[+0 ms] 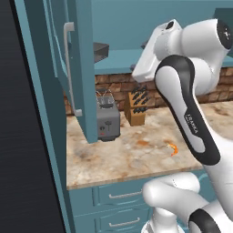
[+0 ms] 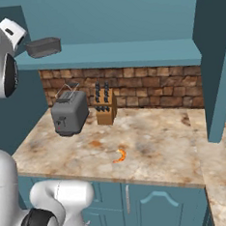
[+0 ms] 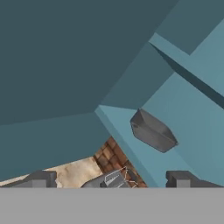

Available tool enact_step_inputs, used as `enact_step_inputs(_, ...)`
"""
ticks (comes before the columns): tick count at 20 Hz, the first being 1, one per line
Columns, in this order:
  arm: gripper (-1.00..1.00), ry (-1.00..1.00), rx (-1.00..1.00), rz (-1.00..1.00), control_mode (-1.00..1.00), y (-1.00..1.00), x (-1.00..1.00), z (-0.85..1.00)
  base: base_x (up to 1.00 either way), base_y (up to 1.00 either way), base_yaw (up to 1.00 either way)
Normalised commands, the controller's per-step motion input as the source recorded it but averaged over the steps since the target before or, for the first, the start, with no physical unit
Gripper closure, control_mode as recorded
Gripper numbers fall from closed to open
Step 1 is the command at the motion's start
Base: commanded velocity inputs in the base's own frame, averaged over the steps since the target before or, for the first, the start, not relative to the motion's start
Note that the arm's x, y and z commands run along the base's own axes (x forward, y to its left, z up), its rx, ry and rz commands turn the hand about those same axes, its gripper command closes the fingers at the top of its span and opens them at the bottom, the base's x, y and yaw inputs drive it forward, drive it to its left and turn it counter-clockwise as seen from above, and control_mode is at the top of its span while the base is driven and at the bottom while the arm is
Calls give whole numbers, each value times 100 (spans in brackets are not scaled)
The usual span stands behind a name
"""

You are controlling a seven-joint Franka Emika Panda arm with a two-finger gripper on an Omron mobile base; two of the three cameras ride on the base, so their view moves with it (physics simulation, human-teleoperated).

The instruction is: Retrieve the tupperware from the cabinet, then place the raw meat into the tupperware to avoid contamination.

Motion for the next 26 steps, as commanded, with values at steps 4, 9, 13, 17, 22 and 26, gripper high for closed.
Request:
enact_step_inputs(4, -100, 1, 0, -1, -100, 1, 27, -1, 0, 0, 0)
enact_step_inputs(9, -100, 0, 0, -1, -100, 2, 26, -3, 0, 0, 0)
enact_step_inputs(13, -100, 0, 0, 0, -100, 8, 23, -8, 0, 0, 0)
enact_step_inputs(17, -100, 0, 0, 0, -100, 12, 25, -9, 0, 0, 0)
enact_step_inputs(22, -100, 0, 0, 0, -100, 13, 27, -5, 0, 0, 0)
enact_step_inputs(26, -100, 0, 0, -1, -100, 13, 23, 0, 0, 0, 0)
